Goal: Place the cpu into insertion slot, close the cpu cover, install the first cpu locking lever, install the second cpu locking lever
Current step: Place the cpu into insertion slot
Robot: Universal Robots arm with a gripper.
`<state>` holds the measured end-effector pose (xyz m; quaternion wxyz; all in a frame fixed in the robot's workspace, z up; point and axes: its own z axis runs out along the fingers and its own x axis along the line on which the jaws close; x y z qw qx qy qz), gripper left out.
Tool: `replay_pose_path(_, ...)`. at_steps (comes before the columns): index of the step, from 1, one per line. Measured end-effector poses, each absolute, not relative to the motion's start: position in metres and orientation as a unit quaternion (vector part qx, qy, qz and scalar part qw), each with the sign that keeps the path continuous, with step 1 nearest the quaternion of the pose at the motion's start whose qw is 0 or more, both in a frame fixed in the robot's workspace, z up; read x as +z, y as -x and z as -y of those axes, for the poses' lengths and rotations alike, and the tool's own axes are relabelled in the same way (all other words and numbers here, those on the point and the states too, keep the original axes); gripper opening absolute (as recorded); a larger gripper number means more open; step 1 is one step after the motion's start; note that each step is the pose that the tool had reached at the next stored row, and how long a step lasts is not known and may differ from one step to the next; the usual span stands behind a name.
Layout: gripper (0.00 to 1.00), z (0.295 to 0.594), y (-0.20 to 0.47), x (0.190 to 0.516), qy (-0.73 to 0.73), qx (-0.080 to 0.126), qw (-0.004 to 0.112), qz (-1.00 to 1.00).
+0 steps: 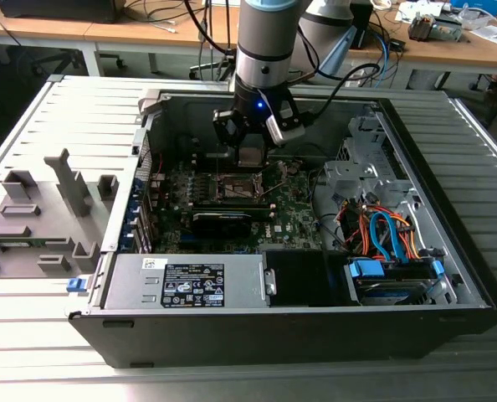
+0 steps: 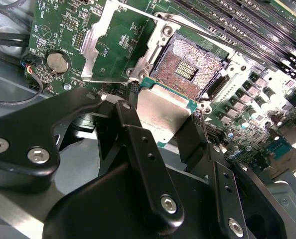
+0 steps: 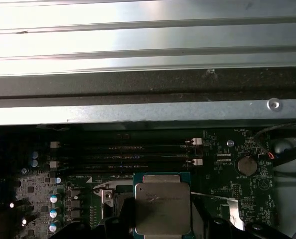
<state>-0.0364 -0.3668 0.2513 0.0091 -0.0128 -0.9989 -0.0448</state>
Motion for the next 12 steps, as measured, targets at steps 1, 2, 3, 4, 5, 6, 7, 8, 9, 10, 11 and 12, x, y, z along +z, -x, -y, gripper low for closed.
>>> replay_pose_path(1, 0.54, 0.3668, 0.0364, 0.2513, 0.013, -0.045, 0.009, 0.999)
replay_pose_path(2, 0.54, 0.3668, 0.0364, 0.2513, 0.013, -0.045, 0.009, 0.999)
replay_pose_path(3, 0.54, 0.3668, 0.0364, 0.2513, 0.013, -0.045, 0.009, 0.999)
replay_pose_path(4, 0.54, 0.3668, 0.0363, 0.2512, 0.013, -0.045, 0.009, 0.999)
replay_pose_path(5, 0.54, 0.3668, 0.0363, 0.2512, 0.013, -0.045, 0.009, 0.999)
replay_pose_path(6, 0.54, 0.3668, 0.0363, 0.2512, 0.015, -0.045, 0.009, 0.999)
replay_pose_path(7, 0.54, 0.3668, 0.0363, 0.2512, 0.016, -0.045, 0.009, 0.999)
replay_pose_path(8, 0.54, 0.3668, 0.0363, 0.2512, 0.019, -0.045, 0.009, 0.999)
replay_pose_path(9, 0.54, 0.3668, 0.0363, 0.2512, 0.021, -0.045, 0.009, 0.999)
replay_pose_path(10, 0.54, 0.3668, 0.0363, 0.2511, 0.023, -0.045, 0.009, 0.999)
replay_pose_path(11, 0.54, 0.3668, 0.0363, 0.2512, 0.026, -0.045, 0.008, 0.999)
replay_pose_path(12, 0.54, 0.3668, 0.0364, 0.2511, 0.029, -0.045, 0.008, 0.999)
